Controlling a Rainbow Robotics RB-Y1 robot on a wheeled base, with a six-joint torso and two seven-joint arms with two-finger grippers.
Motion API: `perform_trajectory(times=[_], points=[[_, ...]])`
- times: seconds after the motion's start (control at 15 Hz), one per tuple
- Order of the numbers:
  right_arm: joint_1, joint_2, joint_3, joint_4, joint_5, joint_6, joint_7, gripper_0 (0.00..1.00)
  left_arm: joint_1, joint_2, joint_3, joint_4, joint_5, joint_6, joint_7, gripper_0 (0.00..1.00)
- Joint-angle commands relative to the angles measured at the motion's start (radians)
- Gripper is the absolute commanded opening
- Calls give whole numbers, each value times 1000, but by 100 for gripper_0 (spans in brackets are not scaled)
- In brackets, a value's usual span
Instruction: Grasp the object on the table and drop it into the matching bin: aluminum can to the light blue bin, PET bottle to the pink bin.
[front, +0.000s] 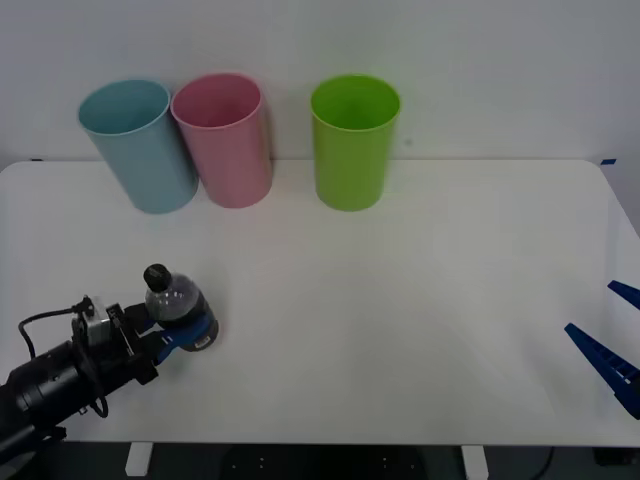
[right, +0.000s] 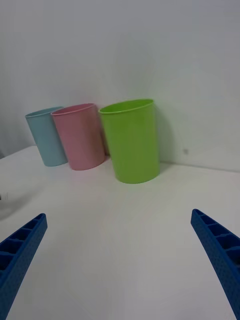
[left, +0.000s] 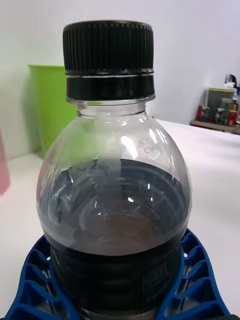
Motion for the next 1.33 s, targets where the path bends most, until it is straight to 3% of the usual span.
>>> perform_trajectory(times=[0.07, 0.27, 0.67, 0.87, 1.33], points=[[0, 0, 0, 0, 0, 0, 0, 100, 10, 8, 1, -31, 54, 65, 15, 0], [0, 0, 0, 0, 0, 0, 0, 100, 49, 12, 8, -122, 113, 134, 61, 0], [0, 0, 0, 0, 0, 0, 0, 100, 94, 12, 21, -353, 135, 263, 277, 0], [0, 0, 0, 0, 0, 0, 0, 100, 40, 12, 21, -381, 133, 292, 360, 0], [0, 0, 0, 0, 0, 0, 0, 100, -96, 20, 25, -381, 127, 392, 415, 0]])
